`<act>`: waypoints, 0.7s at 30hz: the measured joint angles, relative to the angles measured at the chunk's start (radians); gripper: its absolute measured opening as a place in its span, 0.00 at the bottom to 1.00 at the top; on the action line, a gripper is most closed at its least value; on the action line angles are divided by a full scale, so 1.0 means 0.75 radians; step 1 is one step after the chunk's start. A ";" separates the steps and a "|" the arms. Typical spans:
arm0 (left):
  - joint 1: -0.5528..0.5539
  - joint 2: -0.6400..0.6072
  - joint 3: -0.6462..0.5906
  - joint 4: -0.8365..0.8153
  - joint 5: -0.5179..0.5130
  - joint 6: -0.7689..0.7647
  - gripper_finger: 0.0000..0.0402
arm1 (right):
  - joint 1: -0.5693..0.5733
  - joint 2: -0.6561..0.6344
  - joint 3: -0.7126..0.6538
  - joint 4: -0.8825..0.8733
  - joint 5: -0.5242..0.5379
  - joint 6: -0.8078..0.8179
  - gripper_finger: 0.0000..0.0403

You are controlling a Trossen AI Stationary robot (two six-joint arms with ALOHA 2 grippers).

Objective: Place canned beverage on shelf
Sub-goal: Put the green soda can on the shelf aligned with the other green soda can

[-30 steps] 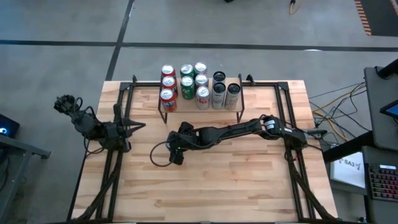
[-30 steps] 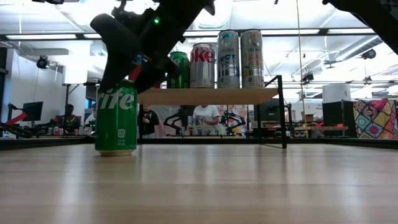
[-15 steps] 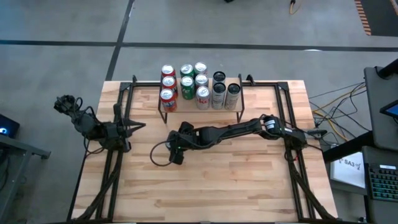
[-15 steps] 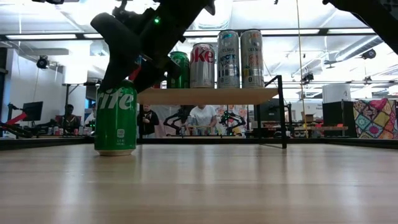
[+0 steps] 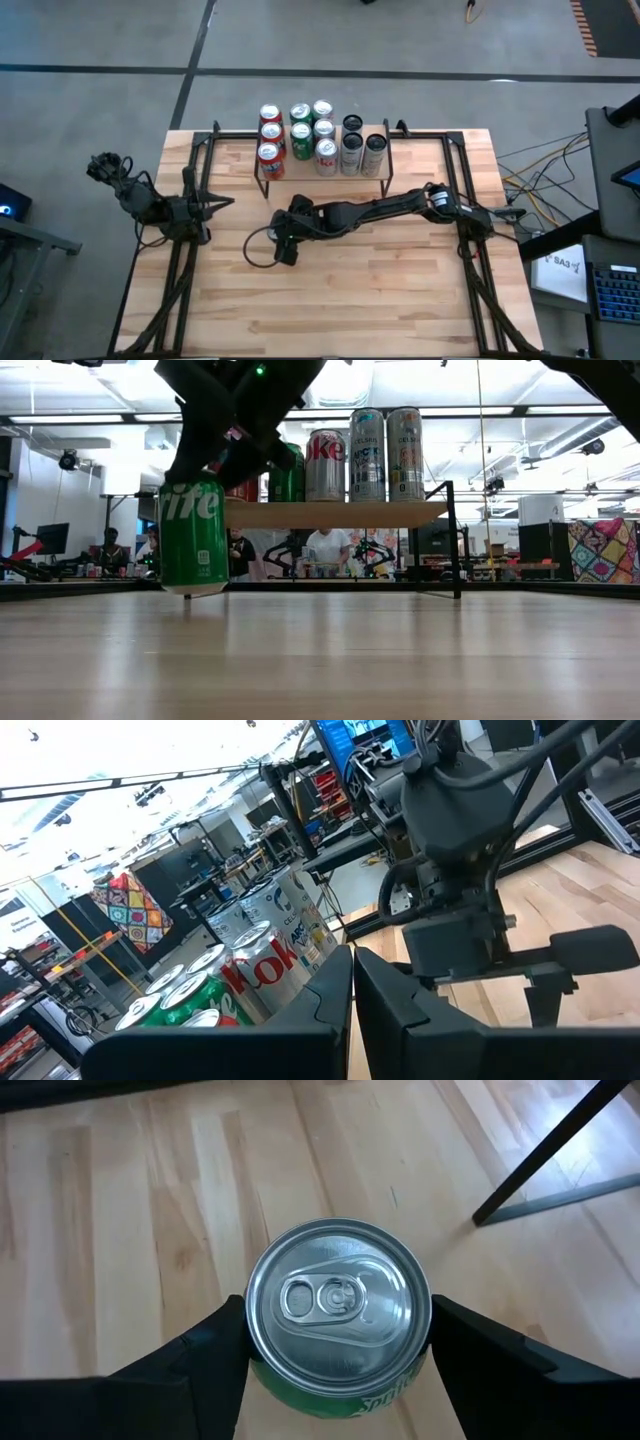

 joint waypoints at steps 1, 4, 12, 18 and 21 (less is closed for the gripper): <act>0.000 0.000 0.000 0.000 0.000 0.000 0.00 | 0.000 0.000 0.000 -0.002 0.000 -0.002 0.64; 0.000 0.000 0.000 0.000 0.000 -0.001 0.00 | 0.000 0.000 0.000 -0.001 0.002 -0.004 0.64; 0.000 0.002 0.000 0.000 0.001 -0.011 0.00 | 0.009 -0.002 -0.067 0.014 0.047 0.011 0.64; 0.000 0.008 0.000 0.000 0.001 -0.021 0.00 | 0.012 -0.010 -0.135 0.069 0.076 0.053 0.68; 0.000 0.011 0.000 0.001 0.001 -0.021 0.00 | 0.004 -0.014 -0.153 0.066 0.010 0.096 0.74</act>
